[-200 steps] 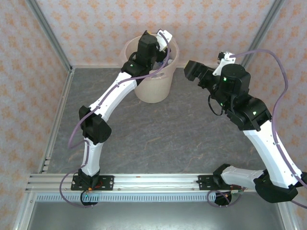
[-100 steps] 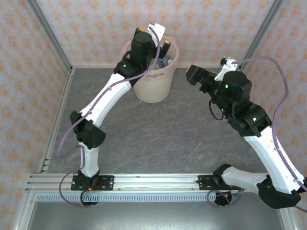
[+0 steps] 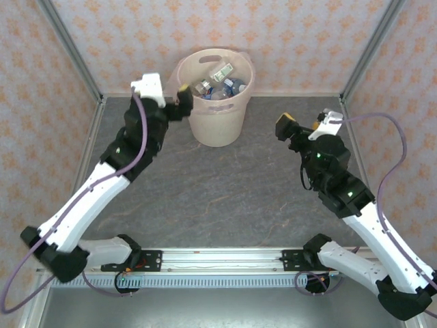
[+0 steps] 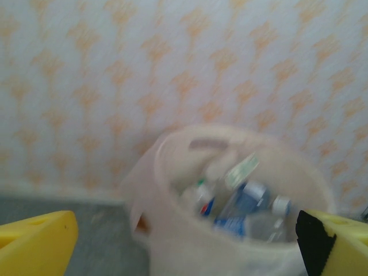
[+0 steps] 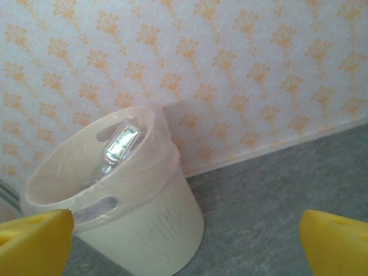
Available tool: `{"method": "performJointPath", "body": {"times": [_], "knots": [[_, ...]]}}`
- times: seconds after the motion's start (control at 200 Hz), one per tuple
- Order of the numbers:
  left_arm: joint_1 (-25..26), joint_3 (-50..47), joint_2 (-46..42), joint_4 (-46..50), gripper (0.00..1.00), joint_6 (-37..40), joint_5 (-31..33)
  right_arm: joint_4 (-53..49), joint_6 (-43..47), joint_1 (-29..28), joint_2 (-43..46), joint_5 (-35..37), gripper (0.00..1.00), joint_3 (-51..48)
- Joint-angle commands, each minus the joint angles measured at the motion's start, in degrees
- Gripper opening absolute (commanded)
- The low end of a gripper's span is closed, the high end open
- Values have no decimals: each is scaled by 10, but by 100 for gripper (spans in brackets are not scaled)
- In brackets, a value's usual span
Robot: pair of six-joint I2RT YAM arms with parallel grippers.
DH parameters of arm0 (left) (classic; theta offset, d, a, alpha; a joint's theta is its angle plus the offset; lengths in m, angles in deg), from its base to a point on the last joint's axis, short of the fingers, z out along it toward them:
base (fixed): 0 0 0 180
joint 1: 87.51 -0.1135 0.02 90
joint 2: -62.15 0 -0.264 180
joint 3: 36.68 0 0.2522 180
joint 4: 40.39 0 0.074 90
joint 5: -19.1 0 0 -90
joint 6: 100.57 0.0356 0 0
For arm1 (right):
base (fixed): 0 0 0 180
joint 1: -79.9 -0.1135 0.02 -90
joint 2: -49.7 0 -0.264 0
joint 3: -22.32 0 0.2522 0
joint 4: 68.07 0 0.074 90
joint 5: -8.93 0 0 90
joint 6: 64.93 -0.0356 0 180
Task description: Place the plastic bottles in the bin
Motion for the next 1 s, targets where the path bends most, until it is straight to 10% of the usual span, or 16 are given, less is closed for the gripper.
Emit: {"method": "performJointPath", "body": {"times": [0.0,0.42,0.996], "knots": [[-6,-106,-68,0,99,-81,69,78,40,0,19,42,100,-63],[-137,-382,-140,-10,99,-132,136,353,106,99,16,157,100,-373],[-207,-440,98,-430,100,-15,99,737,172,282,-300,-15,100,-457]]}}
